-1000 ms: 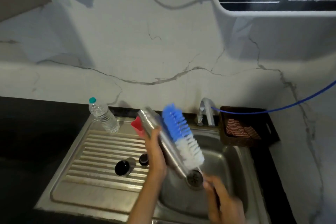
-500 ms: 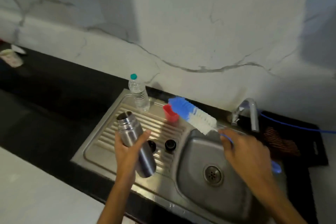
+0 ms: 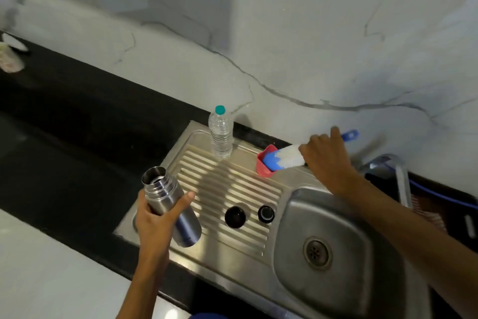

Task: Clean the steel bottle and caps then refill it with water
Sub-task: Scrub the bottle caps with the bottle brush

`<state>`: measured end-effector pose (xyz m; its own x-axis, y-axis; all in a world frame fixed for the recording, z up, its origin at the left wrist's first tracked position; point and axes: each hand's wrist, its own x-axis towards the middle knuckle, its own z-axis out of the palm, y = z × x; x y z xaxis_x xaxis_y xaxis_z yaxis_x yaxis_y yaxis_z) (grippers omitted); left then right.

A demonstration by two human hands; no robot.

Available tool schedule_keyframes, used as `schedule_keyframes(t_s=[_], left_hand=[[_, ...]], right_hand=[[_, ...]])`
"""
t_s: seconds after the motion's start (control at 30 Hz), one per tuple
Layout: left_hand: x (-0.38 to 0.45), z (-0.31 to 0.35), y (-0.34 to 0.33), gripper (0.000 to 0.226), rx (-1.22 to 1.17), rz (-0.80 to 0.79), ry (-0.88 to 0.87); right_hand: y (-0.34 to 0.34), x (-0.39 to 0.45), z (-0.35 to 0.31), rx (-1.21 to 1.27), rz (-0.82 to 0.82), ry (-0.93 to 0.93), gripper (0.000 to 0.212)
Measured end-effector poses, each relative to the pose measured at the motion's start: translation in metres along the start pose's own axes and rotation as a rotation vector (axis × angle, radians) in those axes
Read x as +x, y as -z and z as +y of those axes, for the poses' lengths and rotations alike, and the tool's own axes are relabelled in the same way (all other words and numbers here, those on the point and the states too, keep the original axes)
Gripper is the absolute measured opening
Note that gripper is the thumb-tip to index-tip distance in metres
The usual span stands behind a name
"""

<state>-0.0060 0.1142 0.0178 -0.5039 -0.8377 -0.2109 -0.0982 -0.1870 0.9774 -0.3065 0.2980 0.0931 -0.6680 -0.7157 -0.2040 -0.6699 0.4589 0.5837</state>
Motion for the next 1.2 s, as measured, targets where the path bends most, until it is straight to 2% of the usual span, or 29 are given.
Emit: schedule_keyframes(t_s=[0.17,0.37,0.57,0.9,1.2], left_hand=[[0.032,0.004,0.014,0.082,-0.004,-0.074,0.042],[0.059,0.015,0.027,0.087,-0.004,-0.143,0.079],[0.076,0.016,0.028,0.076,-0.007,-0.172,0.065],[0.095,0.011,0.012,0.090,0.035,-0.232,0.083],[0.089,0.010,-0.011,0.077,0.081,-0.307,0.058]], right_hand=[[0.003,0.053,-0.006,-0.206,0.132,0.143,0.016],[0.013,0.082,-0.019,-0.376,0.116,0.193,0.021],[0.018,0.079,-0.022,-0.410,0.094,0.179,0.020],[0.028,0.056,-0.013,-0.391,0.248,0.107,0.029],[0.013,0.031,0.004,-0.406,0.386,0.045,0.033]])
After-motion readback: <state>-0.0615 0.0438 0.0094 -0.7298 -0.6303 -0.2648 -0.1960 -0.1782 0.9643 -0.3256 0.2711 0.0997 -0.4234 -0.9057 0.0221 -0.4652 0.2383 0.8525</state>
